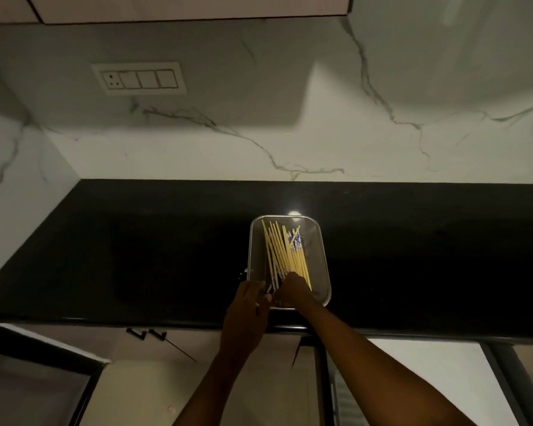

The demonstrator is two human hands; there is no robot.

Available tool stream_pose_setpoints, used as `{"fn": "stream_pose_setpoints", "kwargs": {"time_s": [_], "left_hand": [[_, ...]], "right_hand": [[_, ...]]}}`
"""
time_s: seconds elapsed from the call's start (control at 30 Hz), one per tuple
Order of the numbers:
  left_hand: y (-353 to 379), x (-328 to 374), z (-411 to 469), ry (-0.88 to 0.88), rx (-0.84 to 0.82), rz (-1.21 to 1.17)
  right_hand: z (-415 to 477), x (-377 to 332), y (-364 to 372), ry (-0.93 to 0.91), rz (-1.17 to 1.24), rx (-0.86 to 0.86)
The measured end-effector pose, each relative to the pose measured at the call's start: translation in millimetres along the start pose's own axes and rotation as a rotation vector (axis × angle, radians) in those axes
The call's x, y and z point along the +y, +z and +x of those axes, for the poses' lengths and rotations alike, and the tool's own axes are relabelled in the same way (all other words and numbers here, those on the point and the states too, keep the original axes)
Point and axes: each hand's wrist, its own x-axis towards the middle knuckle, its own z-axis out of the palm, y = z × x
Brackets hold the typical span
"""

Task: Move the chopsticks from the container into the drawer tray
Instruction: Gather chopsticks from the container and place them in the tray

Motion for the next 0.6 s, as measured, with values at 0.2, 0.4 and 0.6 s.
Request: {"fn": "stream_pose_setpoints", "kwargs": {"time_s": [0.2,0.4,0.6], "left_hand": [[-11,14,25,-0.117,-0.016,-0.265],[-22,40,63,-0.287,-0.166,-0.487],[-36,48,71,-0.412,-0.173,-0.677]], "right_hand": [[-20,11,-12,-0.044,0.186,0.058],[-67,23,-16,-0.154,0.353,-0.012],[-79,20,-24,-0.260,0.399,-0.034]]}}
